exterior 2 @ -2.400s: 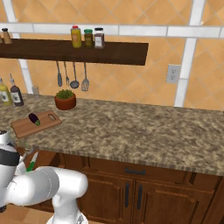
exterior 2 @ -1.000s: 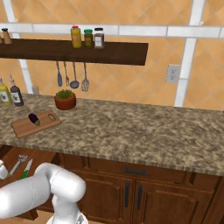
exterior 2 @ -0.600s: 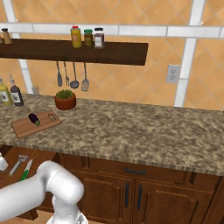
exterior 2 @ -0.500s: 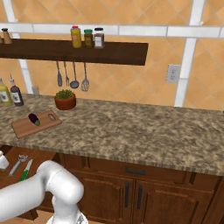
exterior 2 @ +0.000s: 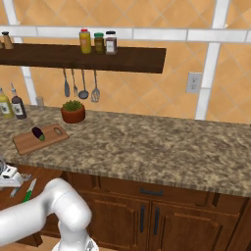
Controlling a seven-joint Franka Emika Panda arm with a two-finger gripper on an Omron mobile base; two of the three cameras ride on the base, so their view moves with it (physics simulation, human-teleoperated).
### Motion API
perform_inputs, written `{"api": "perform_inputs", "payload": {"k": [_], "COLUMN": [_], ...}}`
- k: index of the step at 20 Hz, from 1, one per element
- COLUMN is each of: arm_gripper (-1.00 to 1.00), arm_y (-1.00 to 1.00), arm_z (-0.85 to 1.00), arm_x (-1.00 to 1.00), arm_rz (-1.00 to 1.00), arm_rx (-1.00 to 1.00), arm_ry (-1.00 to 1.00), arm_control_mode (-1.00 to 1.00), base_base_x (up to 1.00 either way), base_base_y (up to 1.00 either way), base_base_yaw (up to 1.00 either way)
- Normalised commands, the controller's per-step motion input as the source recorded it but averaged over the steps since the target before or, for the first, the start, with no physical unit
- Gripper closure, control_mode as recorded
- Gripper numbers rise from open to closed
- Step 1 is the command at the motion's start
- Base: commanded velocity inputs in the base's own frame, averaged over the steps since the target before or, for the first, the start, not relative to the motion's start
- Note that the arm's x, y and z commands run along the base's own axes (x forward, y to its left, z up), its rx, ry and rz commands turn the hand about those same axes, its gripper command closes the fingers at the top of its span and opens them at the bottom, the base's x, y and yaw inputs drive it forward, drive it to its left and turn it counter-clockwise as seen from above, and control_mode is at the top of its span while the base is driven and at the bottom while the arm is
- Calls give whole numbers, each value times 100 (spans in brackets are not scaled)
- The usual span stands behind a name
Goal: Place the appropriate cutting tool for cutting the eggplant skin on the cutting board.
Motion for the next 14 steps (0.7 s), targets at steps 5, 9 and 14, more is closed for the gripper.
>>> {"api": "perform_inputs", "payload": {"k": [5, 9, 14], "arm_gripper": [-100, -100, -100], "arm_y": [7, 9, 14], "arm_z": [-27, -28, -43], "arm_x": [41, 18, 0], "arm_rz": [11, 4, 0], "arm_rx": [0, 0, 0], "arm_ry": [10, 8, 7], "arm_control_mode": [-100, -100, -100], "base_base_x": [0, 0, 0], "base_base_y": [0, 0, 0], "base_base_yaw": [0, 0, 0]}}
